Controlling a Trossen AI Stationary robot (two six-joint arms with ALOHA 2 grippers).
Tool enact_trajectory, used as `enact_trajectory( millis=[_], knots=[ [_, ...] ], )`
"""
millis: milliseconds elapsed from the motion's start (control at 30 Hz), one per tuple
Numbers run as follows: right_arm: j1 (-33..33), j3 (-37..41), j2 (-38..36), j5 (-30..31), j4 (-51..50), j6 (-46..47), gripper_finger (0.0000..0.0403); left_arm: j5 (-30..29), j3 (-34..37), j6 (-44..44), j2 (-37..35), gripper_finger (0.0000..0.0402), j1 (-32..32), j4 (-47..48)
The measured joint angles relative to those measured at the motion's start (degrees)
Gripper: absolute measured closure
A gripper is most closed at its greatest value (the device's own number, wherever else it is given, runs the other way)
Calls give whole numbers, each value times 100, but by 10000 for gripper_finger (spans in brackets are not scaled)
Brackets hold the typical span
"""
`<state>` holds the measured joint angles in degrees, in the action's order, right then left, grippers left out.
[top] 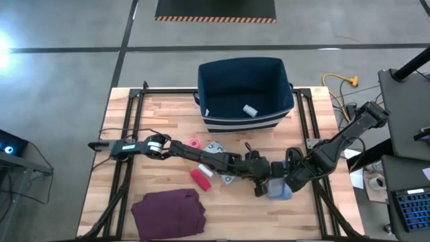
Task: Pick & place medical supplies in basket/bin
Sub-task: Put the blue first aid kit into the blue bin
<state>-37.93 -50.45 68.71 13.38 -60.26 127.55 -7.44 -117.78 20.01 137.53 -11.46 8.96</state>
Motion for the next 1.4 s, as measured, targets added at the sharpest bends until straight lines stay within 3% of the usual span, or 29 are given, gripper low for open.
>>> enact_trajectory(
  millis=[167,533,833,933,1033,1167,1267,1400],
  knots=[
    [2,398,-2,-193,603,107,74,0,42,0,0,401,-22,102],
    [13,535,-9,-293,983,62,251,-2,50,0,-2,401,-61,276],
    [9,52,2,148,687,-453,252,-120,61,-69,-187,401,-233,785],
    [7,-515,2,315,54,-765,252,-823,63,-275,-537,401,-424,972],
    [2,-1292,-3,736,-625,-1112,252,-1904,58,-490,-1032,401,-629,1366],
    [45,-2374,-4,1992,-1425,-1792,252,-2834,492,-466,-1844,401,-756,1802],
    [244,-3075,-4,2983,-1634,-2621,252,-3028,1365,-38,-2704,401,-735,1860],
    [723,-3825,14,4067,-1491,-4050,252,-3264,3058,1043,-4117,401,-779,1795]
  ],
)
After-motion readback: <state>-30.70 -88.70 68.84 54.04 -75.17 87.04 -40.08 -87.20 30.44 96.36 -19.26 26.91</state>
